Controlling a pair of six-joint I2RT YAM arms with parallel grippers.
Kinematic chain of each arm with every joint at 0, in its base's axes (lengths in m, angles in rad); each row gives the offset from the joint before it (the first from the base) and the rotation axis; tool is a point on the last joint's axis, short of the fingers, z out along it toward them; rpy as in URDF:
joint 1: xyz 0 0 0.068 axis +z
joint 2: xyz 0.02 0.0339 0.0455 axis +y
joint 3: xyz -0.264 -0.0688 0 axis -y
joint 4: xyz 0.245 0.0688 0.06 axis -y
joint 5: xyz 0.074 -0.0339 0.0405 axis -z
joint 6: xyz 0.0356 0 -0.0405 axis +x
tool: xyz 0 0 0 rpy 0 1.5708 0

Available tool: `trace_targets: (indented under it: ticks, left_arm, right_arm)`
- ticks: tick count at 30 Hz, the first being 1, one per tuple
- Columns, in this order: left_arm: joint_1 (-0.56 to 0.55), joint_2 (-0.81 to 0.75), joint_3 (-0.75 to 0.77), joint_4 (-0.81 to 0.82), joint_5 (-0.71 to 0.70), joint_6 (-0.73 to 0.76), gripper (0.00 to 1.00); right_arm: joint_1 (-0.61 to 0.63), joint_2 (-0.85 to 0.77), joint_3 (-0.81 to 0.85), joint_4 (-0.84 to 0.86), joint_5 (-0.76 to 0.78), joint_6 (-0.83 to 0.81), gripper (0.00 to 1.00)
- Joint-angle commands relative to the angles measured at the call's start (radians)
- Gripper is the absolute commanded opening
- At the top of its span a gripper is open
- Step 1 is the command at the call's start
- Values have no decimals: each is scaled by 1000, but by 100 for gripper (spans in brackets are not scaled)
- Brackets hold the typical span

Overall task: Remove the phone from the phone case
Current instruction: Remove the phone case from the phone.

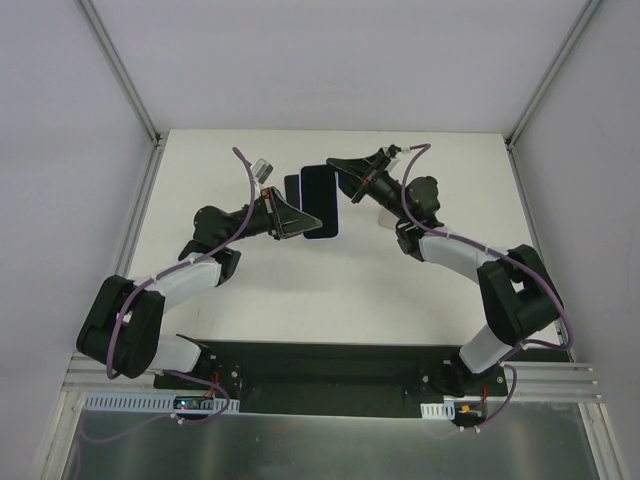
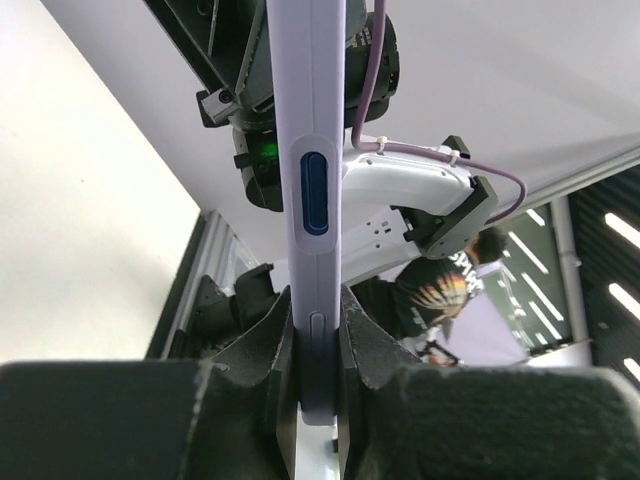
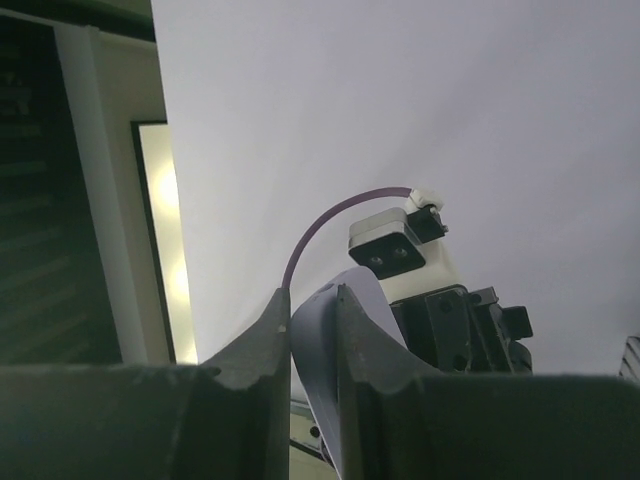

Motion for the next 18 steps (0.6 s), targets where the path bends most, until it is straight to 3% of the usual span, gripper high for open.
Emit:
trace_targets:
  ticks: [1, 10, 18]
  left_arm:
    - [-2, -106, -8, -106, 38, 231, 0]
    - [-2, -173, -3, -137, 48, 313, 0]
    - [-2, -236, 38, -264, 65, 429, 0]
  right_arm:
    - [11, -13, 112, 385, 193, 170, 1]
    - [91, 45, 161, 385, 294, 181, 1]
    - [128, 79, 189, 385, 326, 207, 1]
